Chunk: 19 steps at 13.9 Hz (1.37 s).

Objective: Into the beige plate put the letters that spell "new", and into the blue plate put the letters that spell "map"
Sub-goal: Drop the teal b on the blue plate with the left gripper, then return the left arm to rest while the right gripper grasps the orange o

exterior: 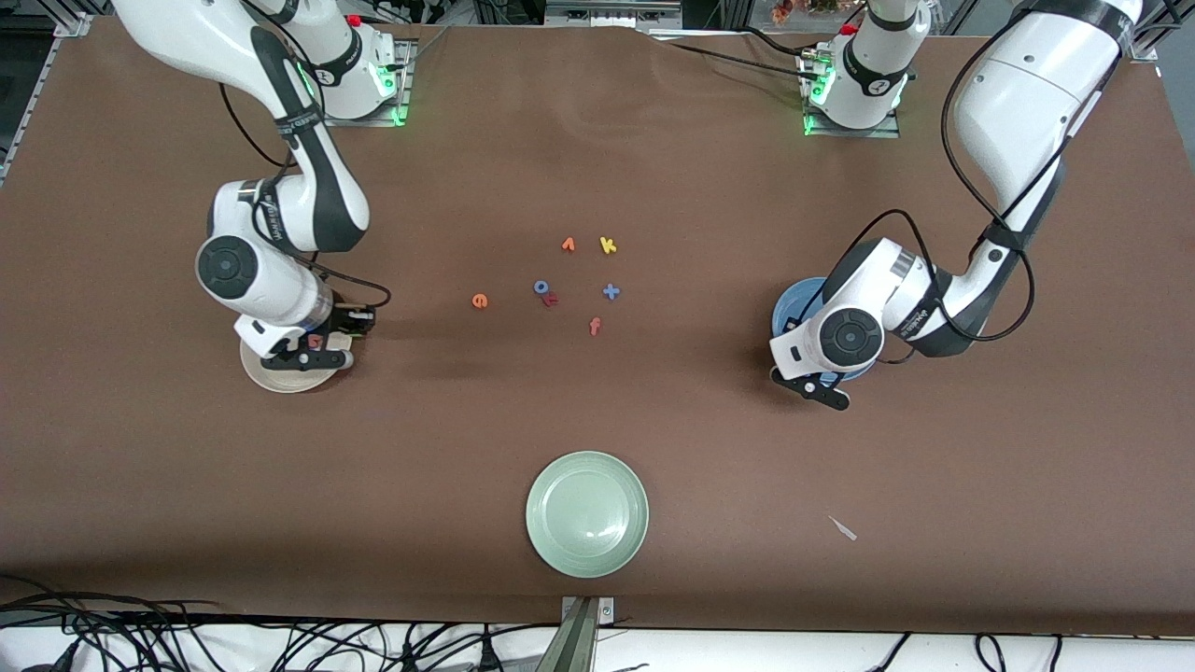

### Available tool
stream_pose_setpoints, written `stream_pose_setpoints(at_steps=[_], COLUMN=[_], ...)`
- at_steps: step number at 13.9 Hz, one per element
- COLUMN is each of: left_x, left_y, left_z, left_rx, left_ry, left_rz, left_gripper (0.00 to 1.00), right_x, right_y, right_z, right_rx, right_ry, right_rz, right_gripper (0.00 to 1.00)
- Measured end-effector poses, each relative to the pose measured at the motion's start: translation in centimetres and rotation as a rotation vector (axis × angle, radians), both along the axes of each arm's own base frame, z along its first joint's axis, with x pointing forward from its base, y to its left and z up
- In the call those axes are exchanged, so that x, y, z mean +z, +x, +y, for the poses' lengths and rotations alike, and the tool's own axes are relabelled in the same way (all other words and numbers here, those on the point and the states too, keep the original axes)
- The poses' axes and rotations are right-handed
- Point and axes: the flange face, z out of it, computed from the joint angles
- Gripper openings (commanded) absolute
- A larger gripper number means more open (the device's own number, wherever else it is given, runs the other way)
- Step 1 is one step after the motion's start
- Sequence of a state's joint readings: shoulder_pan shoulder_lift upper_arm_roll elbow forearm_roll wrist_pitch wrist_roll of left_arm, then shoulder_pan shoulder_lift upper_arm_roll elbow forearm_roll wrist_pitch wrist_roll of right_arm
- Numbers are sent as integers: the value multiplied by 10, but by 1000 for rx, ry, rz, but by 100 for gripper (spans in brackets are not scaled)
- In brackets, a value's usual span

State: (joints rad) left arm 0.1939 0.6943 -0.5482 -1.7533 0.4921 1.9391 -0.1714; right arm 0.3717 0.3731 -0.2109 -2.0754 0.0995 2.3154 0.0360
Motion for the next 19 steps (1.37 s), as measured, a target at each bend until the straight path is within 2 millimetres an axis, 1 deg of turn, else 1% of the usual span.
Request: stream_pose_setpoints(at_steps=[1,2,3,4,6,7,8,10,11,12,13,16,19], left_x=[4,14,30,52,109,143,176,242,271,296,314,353,386], left_y=[3,7,12,17,23,24,26,35,41,44,47,44,37], left_z=[3,3,-1,-5,-9,-8,-4,10,21,31,42,63,73], left_rx=[6,9,14,28,71,90,104,142,174,210,242,314,346], left_ry=[-3,-7,-17,-32,-51,-50,-45,-51,-65,-84,-99,-140,-132], left_rz=[-9,-27,-53,-77,-117,-145,-182,-290,-325,-340,-345,-298,-322], left_gripper=[100,100,100,100,100,100,100,100,100,100,100,100,100], right_x=[-2,-6,-11,-16,-23,-24,-23,-17,-12,-5,0,9,11], right_y=[-2,-4,-6,-8,-9,-9,-8,-6,-4,-2,-2,-10,-20], right_z=[-14,-28,-44,-60,-85,-91,-90,-76,-66,-52,-34,26,82], right_rx=[17,33,49,59,58,56,56,49,32,13,-9,-69,-153], right_ry=[-4,-8,-13,-15,-15,-14,-13,-6,-4,3,12,28,39], right_rz=[8,18,30,42,54,56,59,80,84,80,76,68,43], right_gripper=[16,18,43,99,100,100,100,100,100,100,100,100,100])
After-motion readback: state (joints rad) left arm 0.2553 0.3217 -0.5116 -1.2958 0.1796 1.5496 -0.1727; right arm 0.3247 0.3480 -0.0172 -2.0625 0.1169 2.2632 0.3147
